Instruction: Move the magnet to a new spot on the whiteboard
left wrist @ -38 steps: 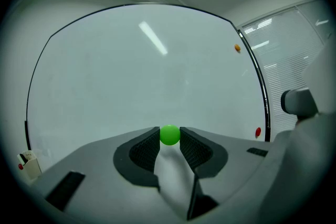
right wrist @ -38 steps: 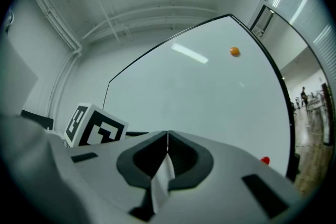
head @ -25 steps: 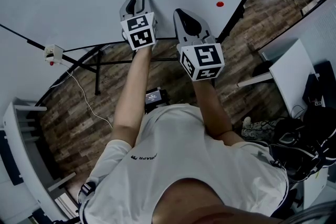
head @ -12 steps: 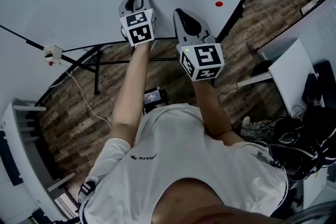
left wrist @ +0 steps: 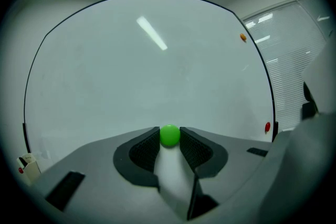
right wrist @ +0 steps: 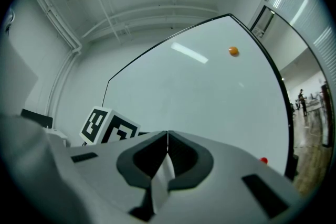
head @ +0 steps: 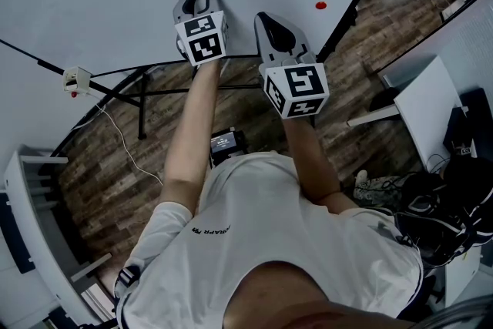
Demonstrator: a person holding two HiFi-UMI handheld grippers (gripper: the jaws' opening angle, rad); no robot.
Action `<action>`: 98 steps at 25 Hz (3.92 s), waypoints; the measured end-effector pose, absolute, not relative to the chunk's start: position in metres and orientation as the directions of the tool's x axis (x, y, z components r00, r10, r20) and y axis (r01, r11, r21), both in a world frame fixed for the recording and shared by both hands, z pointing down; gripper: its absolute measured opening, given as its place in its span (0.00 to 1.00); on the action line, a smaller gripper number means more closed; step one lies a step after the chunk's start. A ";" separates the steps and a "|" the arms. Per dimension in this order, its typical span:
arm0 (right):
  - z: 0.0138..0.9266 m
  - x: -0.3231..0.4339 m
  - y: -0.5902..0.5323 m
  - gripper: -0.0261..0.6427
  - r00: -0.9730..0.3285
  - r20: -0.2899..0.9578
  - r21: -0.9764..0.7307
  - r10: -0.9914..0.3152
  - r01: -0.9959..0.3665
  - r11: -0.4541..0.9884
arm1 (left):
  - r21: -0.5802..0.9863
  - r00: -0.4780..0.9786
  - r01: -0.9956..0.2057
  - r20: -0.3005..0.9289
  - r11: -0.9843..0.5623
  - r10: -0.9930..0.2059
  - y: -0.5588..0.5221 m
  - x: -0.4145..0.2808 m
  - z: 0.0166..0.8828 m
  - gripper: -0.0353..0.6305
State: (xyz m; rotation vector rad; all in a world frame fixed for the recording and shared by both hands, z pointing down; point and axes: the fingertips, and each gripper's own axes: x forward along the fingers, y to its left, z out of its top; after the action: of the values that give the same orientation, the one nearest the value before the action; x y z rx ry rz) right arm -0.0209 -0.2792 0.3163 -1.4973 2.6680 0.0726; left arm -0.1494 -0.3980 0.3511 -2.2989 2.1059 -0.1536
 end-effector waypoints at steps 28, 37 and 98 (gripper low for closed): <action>0.320 -0.026 -0.286 0.06 -0.531 -0.083 0.014 -0.843 -0.847 0.532 | -0.078 0.084 -0.993 0.041 -0.087 -0.996 -0.403 -0.148 0.356 0.26; 0.318 -0.025 -0.288 0.06 -0.528 -0.082 0.016 -0.845 -0.849 0.529 | -0.070 0.082 -0.994 0.008 -0.083 -0.997 -0.399 -0.150 0.344 0.26; 0.318 -0.008 -0.288 0.06 -0.516 -0.085 -0.004 -0.852 -0.855 0.519 | -0.016 0.159 -0.987 -0.070 -0.158 -0.985 -0.306 -0.108 0.323 0.06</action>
State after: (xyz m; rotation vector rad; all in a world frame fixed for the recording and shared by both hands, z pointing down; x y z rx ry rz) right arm -0.0075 -0.2880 0.3183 -1.5039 2.6703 0.0588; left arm -0.1077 -0.3063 0.3227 -2.3467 1.9998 0.0671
